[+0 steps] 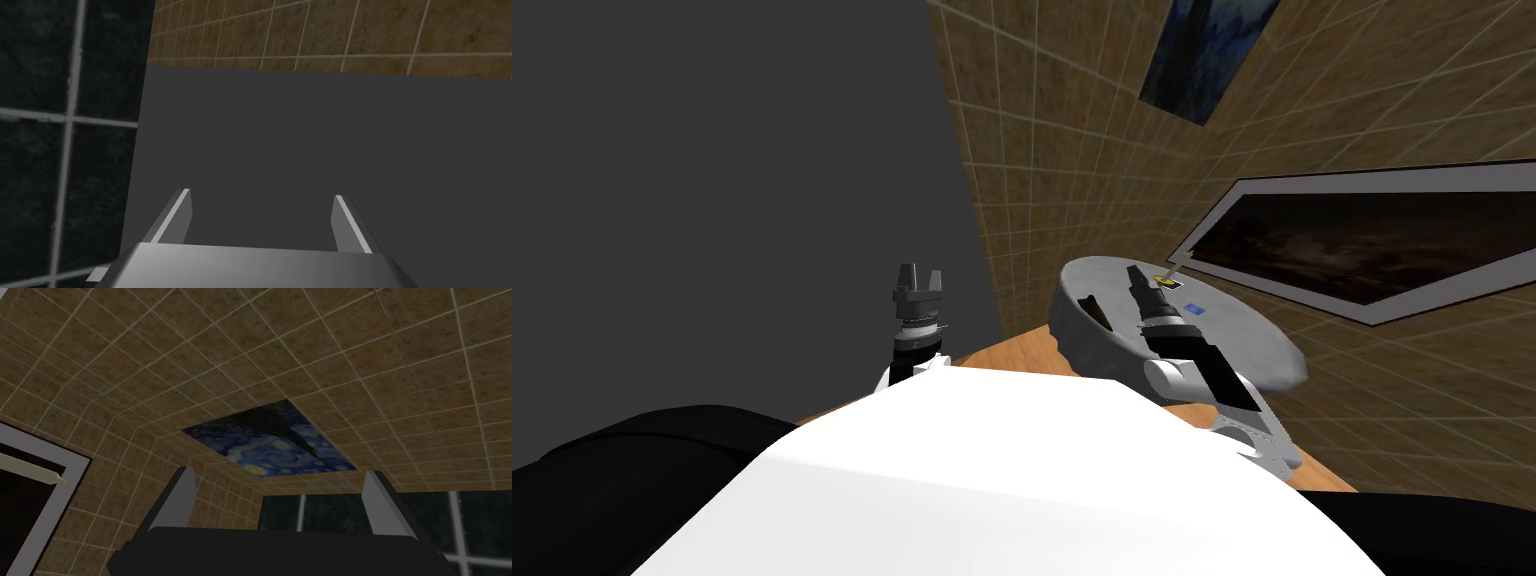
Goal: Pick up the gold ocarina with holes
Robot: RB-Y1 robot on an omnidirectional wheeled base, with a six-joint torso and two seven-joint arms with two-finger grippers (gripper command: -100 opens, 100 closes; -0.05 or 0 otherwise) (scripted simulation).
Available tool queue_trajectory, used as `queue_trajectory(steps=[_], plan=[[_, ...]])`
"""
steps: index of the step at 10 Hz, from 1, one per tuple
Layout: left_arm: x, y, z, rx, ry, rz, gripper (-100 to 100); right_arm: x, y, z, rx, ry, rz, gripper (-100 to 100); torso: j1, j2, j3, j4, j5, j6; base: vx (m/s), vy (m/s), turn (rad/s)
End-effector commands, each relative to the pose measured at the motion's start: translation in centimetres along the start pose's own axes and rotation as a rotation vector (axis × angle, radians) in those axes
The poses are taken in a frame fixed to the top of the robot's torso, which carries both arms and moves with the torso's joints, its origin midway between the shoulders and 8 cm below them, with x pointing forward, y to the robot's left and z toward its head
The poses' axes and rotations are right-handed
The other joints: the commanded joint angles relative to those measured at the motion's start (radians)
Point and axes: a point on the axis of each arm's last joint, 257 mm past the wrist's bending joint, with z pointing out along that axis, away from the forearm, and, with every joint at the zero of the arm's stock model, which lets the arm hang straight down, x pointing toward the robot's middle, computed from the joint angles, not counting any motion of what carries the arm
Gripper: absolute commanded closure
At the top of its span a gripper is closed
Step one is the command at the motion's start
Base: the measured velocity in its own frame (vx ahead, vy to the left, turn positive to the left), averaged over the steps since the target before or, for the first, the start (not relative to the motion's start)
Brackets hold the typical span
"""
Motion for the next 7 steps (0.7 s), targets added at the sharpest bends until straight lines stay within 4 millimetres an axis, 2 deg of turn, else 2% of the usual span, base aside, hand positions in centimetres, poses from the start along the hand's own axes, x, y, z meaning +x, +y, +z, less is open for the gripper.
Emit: queue_trajectory(steps=[1, 3, 7], plan=[[0.0, 0.0, 0.0, 0.0, 0.0, 0.0, 0, -0.4, -0.8, 0.2, 0.025, 0.027, -0.045, -100, 0.0, 0.0, 0.0, 0.0, 0.0, 0.0, 0.005, -0.015, 0.251], [0.0, 0.0, 0.0, 0.0, 0.0, 0.0, 0, 0.2, -1.6, 0.2, 0.053, 0.05, -0.045, -100, 0.0, 0.0, 0.0, 0.0, 0.0, 0.0, 0.005, -0.022, 0.07], [0.0, 0.0, 0.0, 0.0, 0.0, 0.0, 0, -0.3, -3.3, 0.3, 0.11, 0.119, -0.125, -100, 0.0, 0.0, 0.0, 0.0, 0.0, 0.0, 0.005, -0.021, 0.146]])
